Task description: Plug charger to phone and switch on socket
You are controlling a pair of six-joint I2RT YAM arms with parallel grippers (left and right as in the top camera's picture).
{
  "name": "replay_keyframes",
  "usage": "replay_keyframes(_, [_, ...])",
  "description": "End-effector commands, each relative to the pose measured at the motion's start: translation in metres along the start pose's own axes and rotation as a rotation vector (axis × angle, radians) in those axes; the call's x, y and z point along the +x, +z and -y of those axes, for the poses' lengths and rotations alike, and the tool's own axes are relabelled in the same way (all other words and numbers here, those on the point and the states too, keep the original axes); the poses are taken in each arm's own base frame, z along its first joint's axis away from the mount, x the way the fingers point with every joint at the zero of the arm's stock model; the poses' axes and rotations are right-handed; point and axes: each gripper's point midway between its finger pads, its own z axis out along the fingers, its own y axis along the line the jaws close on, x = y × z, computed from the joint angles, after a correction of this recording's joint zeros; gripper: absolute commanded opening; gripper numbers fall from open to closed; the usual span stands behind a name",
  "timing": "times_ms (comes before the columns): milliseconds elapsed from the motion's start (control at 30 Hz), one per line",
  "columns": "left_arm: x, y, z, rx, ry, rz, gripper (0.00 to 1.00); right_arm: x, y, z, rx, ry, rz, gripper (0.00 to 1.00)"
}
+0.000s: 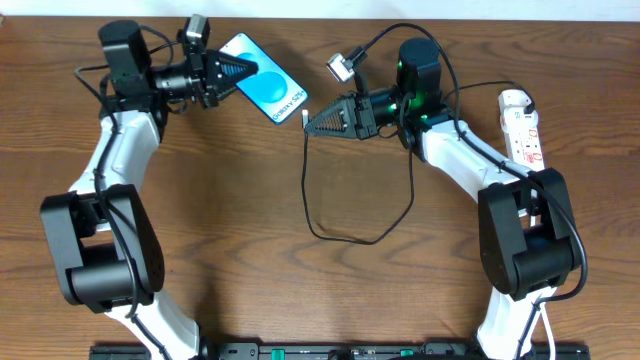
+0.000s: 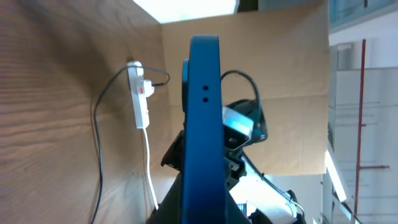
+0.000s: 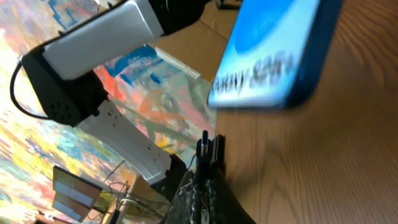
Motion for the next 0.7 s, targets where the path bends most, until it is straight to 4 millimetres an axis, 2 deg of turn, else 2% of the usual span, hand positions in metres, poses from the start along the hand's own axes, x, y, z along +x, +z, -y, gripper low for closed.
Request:
replay_keyframes(0, [-0.006, -0.026, 0.013, 0.008, 0.051, 0.034, 0.08, 0.009, 0.000, 0.007, 0.017, 0.000, 0.013, 0.01])
replay_keyframes(233, [-0.020, -0.063, 0.009, -0.006, 0.048, 0.119, 0.07, 0.025, -0.002, 0.042, 0.130, 0.125, 0.089, 0.01])
replay_keyframes(367, [-0.022, -0.070, 0.009, -0.009, 0.048, 0.136, 0.07, 0.033, -0.007, 0.067, 0.235, 0.217, 0.123, 0.01])
replay_keyframes(467, [-0.022, -0.070, 0.009, -0.010, 0.061, 0.136, 0.07, 0.050, -0.016, 0.098, 0.400, 0.324, 0.146, 0.01])
replay_keyframes(533, [-0.022, -0.070, 0.009, -0.011, 0.074, 0.136, 0.07, 0.071, -0.031, 0.126, 0.594, 0.411, 0.135, 0.01])
replay_keyframes(600, [-0.022, -0.070, 0.009, -0.011, 0.081, 0.136, 0.07, 0.088, -0.048, 0.143, 0.761, 0.459, 0.095, 0.01])
replay_keyframes(667, [-0.022, -0.070, 0.009, -0.012, 0.087, 0.136, 0.07, 0.099, -0.061, 0.149, 0.885, 0.482, 0.042, 0.01])
